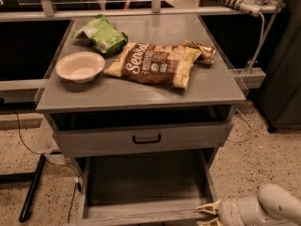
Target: Open middle drawer
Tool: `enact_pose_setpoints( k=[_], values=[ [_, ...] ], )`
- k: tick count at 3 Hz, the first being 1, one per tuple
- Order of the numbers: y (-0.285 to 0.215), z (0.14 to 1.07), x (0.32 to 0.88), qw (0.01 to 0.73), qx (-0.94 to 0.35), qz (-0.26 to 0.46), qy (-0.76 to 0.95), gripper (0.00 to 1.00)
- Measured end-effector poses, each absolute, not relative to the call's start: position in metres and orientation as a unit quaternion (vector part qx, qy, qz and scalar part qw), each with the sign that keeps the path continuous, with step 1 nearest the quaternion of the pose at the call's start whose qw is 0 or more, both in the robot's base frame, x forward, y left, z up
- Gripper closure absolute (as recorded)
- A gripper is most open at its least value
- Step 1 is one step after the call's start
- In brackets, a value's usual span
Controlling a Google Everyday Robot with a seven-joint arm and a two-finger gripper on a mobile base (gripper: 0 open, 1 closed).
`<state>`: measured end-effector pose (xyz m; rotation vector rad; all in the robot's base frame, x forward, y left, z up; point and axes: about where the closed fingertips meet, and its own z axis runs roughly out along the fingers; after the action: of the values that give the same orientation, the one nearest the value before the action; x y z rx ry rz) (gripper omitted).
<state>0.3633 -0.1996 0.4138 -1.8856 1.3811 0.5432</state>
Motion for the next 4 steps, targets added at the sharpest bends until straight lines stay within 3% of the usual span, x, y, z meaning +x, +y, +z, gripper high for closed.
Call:
enact_pose_setpoints(
  k=[4],
  values=[
    [-0.203,0.412,0.316,0.359,-0.734,0.231,0.528,1.0]
  ],
)
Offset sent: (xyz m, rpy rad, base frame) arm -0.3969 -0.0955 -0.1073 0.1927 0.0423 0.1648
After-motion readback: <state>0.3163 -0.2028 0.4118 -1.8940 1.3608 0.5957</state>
